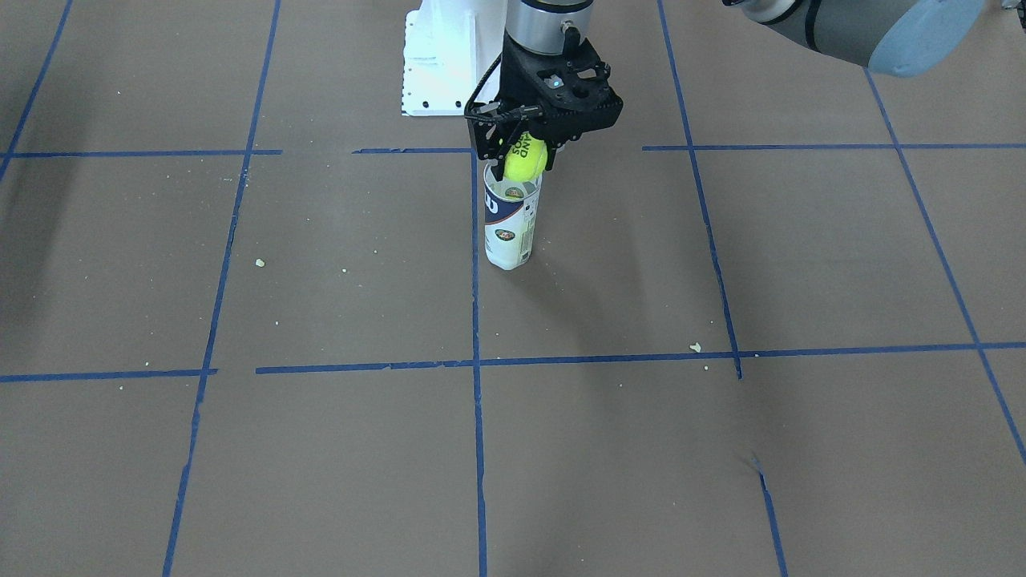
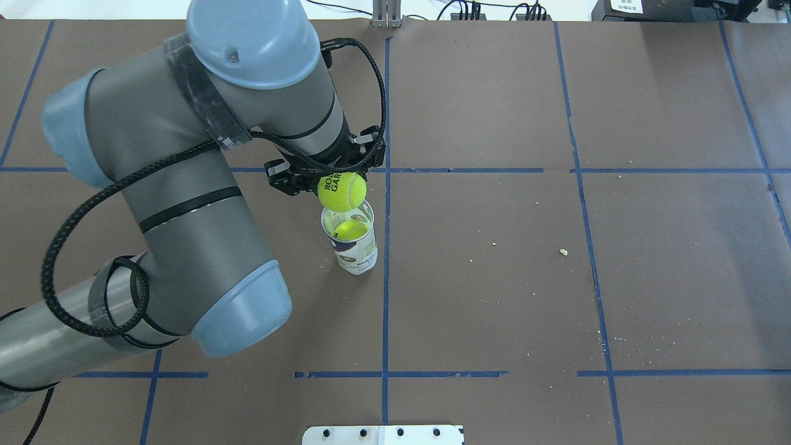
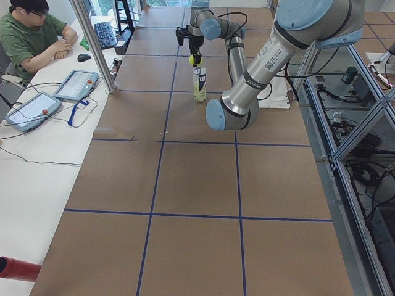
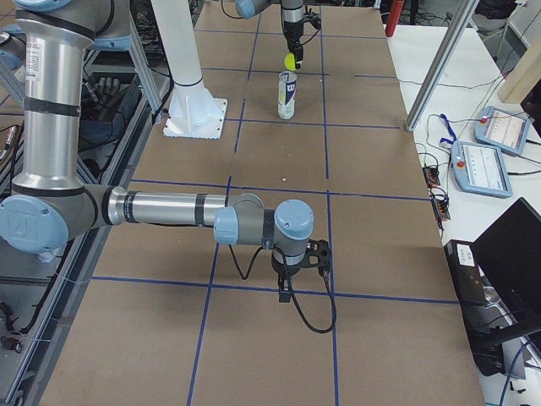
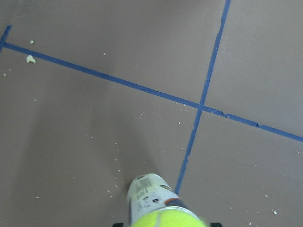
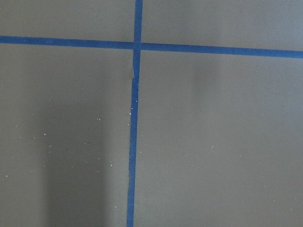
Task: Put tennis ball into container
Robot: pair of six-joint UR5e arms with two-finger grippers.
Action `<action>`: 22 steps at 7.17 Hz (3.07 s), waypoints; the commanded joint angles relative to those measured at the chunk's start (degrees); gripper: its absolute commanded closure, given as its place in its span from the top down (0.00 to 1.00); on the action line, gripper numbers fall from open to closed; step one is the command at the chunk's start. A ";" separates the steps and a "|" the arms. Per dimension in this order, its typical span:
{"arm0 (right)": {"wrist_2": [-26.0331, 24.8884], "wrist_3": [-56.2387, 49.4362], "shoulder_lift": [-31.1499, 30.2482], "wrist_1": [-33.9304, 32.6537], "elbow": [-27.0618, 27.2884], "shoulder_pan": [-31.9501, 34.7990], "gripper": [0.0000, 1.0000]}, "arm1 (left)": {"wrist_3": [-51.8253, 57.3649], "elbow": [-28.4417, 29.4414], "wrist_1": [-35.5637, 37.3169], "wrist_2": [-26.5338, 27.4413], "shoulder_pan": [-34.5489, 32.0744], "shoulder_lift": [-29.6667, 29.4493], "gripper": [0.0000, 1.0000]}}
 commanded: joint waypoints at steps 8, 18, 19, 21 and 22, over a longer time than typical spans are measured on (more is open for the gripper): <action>0.00 0.00 -0.05 0.00 0.00 0.00 1.00 | 2.12 -0.98 -0.29 0.07 1.07 1.60 1.00; 0.00 0.00 -0.05 0.00 0.00 0.00 1.00 | 82.64 2.23 -11.01 -19.85 -45.21 43.04 1.00; 0.00 0.00 -0.05 0.00 0.00 0.00 1.00 | 85.35 3.56 -10.92 -20.93 -46.64 46.91 1.00; 0.00 0.00 -0.05 0.00 0.00 0.00 1.00 | 89.30 6.46 -11.53 -26.35 -51.63 54.05 1.00; 0.00 0.00 -0.05 0.00 0.00 0.00 1.00 | 95.68 8.04 -11.63 -26.65 -54.97 55.03 1.00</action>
